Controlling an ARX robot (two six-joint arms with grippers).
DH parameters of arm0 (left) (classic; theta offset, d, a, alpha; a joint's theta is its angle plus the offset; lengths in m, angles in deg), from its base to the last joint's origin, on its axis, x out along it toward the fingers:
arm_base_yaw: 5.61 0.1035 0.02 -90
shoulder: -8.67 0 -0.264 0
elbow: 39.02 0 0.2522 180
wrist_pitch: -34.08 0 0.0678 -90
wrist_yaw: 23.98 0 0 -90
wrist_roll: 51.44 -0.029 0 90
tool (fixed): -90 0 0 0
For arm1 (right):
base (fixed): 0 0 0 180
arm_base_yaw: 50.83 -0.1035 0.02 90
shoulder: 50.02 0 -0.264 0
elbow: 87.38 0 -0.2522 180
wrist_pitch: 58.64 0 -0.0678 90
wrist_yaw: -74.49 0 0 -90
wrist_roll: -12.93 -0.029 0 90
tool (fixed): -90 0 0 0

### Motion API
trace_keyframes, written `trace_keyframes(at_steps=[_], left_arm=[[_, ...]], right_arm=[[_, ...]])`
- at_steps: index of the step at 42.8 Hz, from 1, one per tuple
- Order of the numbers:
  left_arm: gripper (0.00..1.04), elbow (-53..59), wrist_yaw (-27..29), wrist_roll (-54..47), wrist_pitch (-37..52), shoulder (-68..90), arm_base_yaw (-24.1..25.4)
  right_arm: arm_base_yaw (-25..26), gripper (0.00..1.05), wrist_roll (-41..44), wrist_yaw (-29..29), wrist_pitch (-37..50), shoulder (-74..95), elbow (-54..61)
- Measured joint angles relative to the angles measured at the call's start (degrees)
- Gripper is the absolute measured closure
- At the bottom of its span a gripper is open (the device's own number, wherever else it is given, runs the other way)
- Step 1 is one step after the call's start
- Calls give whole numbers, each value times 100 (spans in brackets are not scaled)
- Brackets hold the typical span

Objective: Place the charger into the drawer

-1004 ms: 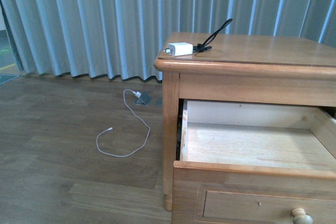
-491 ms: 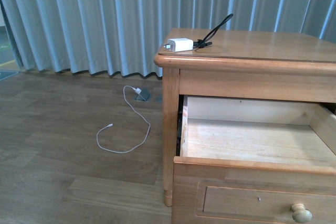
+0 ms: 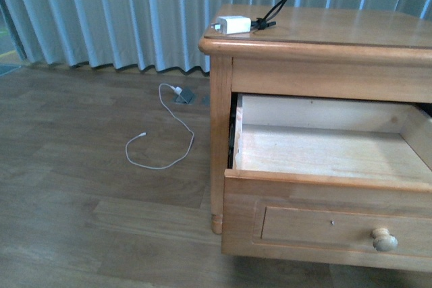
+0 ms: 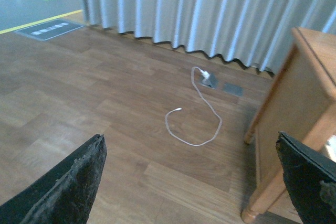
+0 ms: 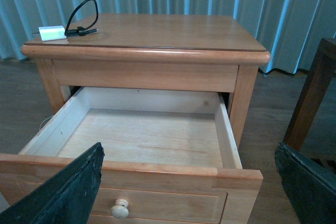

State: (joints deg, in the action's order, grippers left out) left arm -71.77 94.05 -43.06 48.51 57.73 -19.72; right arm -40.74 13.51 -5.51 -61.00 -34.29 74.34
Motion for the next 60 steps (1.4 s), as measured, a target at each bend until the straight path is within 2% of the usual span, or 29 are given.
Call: trace_keyframes(at_steps=[5, 9, 17, 27, 34, 42, 52, 60], left_arm=[[6, -1399, -1300, -754, 382, 1834, -94], [6, -2483, -1915, -1248, 334, 2979, -177], [6, -4562, -2129, -2087, 24, 4850, -323], [6, -6107, -2570, -2413, -247, 6166, -483], [6, -7018, -2680, -2400, -356, 6979, -573], [6, -7538, -2721, -2308, -354, 7591, -577], [6, -7836, -3123, -2179, -192, 8037, -623], [6, -8194, -3082, -2076, -61, 8279, -745]], right_arm=[[0, 8, 0, 0, 0, 0, 0], [-2, 8, 0, 0, 0, 0, 0], [-2, 8, 0, 0, 0, 0, 0], [-2, 8, 0, 0, 0, 0, 0], [-2, 8, 0, 0, 0, 0, 0], [0, 8, 0, 0, 0, 0, 0], [0, 8, 0, 0, 0, 0, 0], [-2, 8, 0, 0, 0, 0, 0]])
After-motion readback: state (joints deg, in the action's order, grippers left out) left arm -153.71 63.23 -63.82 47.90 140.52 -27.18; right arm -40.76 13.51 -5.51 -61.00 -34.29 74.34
